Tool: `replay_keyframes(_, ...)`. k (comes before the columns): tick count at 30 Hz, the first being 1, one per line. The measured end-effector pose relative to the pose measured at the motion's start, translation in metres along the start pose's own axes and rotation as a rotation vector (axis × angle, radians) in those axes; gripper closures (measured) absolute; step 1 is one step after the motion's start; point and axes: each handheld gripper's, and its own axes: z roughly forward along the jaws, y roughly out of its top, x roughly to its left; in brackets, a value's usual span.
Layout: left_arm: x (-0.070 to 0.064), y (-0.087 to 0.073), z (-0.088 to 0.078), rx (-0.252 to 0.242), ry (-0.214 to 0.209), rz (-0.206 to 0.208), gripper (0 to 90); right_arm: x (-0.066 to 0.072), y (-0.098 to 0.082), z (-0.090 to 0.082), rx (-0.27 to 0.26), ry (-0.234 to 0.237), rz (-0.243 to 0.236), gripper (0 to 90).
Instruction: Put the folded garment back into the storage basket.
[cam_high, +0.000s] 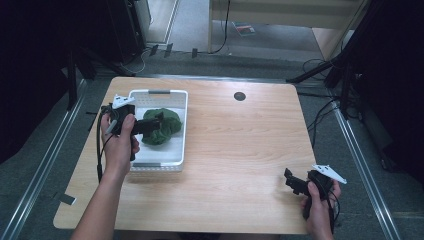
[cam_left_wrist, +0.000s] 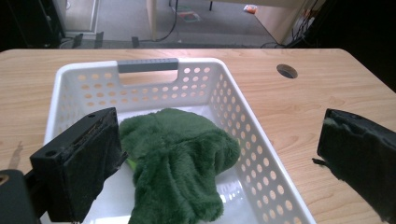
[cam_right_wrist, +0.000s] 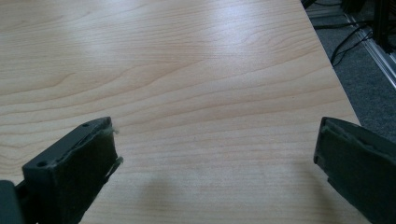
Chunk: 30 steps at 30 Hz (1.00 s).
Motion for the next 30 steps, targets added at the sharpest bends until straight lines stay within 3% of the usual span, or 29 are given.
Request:
replay_keyframes(17, 0.032, -0.032, -0.042, -0.104, 0.045, -0.016, 0.2, 0.000, 0.000, 0.000, -0.002, -0.003, 0.000, 0.0)
replay_keyframes(30, 0.063, -0.068, -0.062, -0.128, 0.094, -0.040, 0.2, 0.000, 0.000, 0.000, -0.003, -0.008, 0.000, 0.0)
